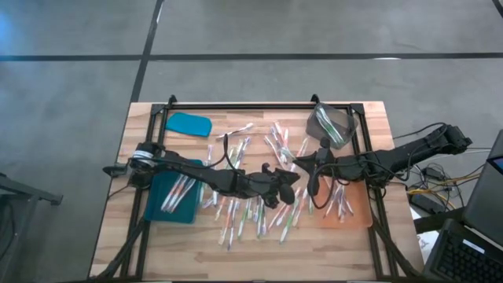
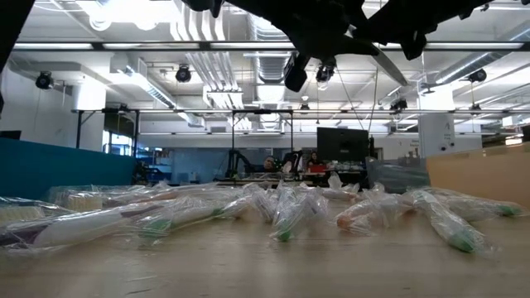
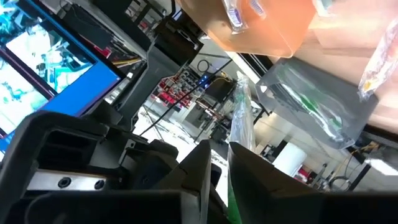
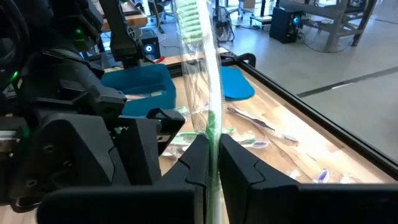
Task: Pick & Place Toothbrushes
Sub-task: Put the green toothbrush into the black bin
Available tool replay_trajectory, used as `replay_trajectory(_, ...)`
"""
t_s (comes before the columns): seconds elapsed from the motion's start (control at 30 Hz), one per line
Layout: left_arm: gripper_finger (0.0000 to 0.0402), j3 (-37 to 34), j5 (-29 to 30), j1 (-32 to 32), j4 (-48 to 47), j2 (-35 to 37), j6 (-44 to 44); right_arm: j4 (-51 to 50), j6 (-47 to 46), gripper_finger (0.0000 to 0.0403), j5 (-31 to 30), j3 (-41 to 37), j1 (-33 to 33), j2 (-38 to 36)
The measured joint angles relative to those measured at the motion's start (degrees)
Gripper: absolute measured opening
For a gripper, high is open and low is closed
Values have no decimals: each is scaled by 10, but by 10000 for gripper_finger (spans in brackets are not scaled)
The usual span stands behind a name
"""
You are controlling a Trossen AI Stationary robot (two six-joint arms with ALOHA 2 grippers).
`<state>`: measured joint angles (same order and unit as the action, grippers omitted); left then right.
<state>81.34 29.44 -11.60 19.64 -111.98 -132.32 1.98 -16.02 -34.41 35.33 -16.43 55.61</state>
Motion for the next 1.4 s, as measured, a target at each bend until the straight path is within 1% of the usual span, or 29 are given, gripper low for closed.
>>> replay_trajectory(0.2, 62, 0, 0, 0, 0, 0, 40, -1, 8, 17, 0, 0, 0, 0)
replay_trajectory(0.33, 62, 0, 0, 0, 0, 0, 111, -7, 23, 17, 0, 0, 0, 0)
replay_trajectory(0.47, 62, 0, -2, 0, 0, 0, 244, -19, 43, 17, -1, 0, 0, 0)
replay_trajectory(0.57, 62, 0, -2, 0, 0, 0, 379, -19, 45, 18, -10, 0, 0, 0)
replay_trajectory(0.7, 62, 0, -2, 0, 0, 0, 572, -42, 45, 18, -59, 0, 0, 0)
replay_trajectory(0.87, 62, 0, 11, 0, 0, 0, 781, -87, 43, 18, -135, 0, 0, -1)
replay_trajectory(1.0, 62, 0, 12, 1, -20, 3, 877, -113, 43, 18, -165, 0, 16, -1)
replay_trajectory(1.2, 62, 0, 12, 6, -65, 7, 1014, -156, 42, 18, -166, 0, 73, -1)
replay_trajectory(1.33, 62, 0, 12, 18, -89, 7, 1099, -184, 45, 18, -166, 0, 125, -1)
replay_trajectory(1.4, 62, 0, 10, 24, -103, 7, 1131, -198, 45, 18, -154, 0, 153, -1)
